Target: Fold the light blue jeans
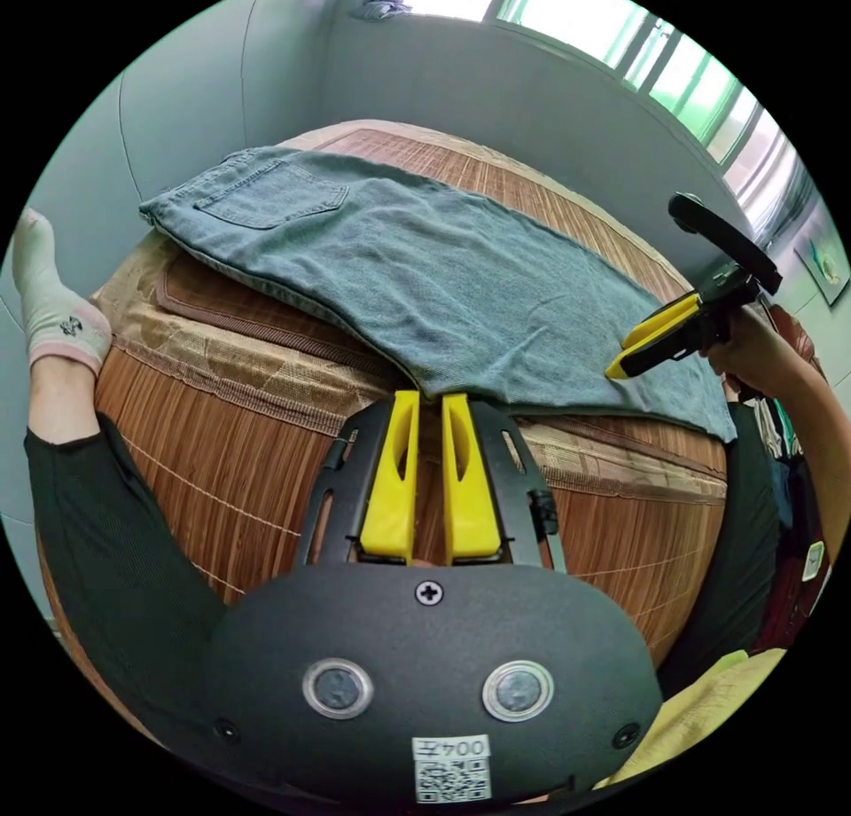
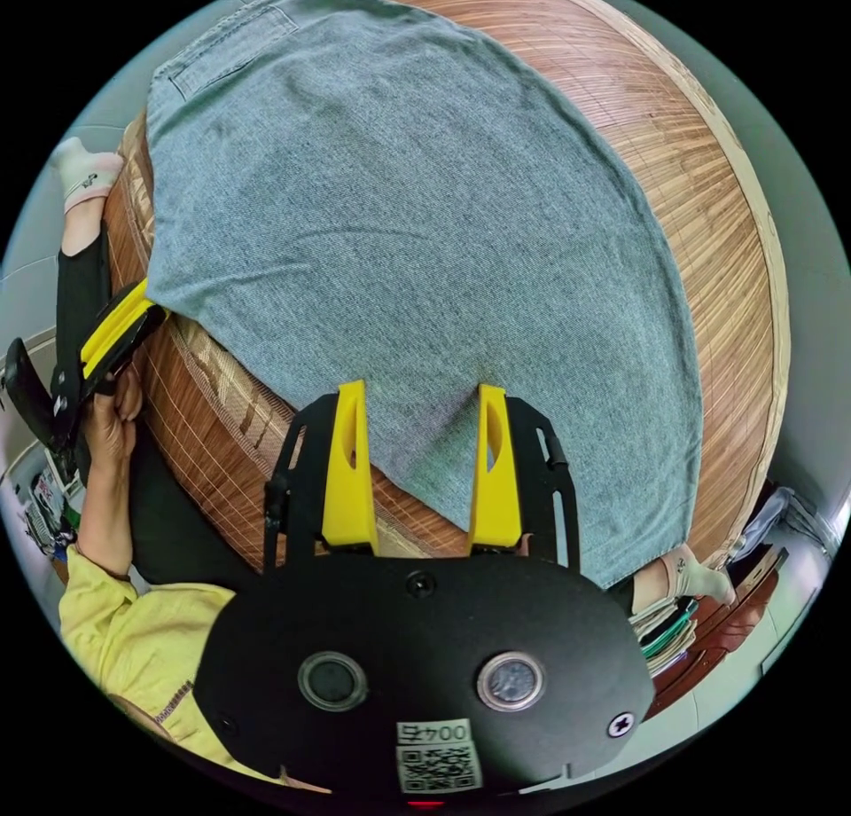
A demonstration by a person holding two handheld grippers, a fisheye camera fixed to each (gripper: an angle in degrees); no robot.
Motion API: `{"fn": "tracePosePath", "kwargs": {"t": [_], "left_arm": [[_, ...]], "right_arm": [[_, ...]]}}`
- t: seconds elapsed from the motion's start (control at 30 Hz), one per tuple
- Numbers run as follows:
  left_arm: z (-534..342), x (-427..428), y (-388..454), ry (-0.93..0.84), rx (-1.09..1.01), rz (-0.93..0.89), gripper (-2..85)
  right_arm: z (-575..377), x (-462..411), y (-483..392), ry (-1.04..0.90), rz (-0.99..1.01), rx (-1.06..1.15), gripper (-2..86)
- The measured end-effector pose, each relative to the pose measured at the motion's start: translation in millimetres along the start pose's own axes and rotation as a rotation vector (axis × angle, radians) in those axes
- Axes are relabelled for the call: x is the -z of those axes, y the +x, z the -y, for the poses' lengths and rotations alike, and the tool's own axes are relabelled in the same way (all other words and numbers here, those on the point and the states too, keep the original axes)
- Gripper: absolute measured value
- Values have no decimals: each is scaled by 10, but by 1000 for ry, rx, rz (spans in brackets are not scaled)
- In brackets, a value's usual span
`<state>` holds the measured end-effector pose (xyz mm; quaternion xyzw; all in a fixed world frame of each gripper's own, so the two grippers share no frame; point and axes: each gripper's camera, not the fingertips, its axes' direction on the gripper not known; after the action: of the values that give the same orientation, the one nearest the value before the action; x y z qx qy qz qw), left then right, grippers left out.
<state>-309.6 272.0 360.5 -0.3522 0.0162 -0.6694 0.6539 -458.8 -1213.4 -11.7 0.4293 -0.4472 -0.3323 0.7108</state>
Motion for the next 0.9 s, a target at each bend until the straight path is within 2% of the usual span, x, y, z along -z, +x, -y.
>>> {"fn": "tracePosePath", "kwargs": {"t": [0.43,0.9], "left_arm": [[28,-135,234,-27,-91,112,23],[33,-105,310,-11,-85,88,21]], "right_arm": [[-125,-3,-47,26,-1,8,161],[-409,18,-106,95,5,0,170]]}}
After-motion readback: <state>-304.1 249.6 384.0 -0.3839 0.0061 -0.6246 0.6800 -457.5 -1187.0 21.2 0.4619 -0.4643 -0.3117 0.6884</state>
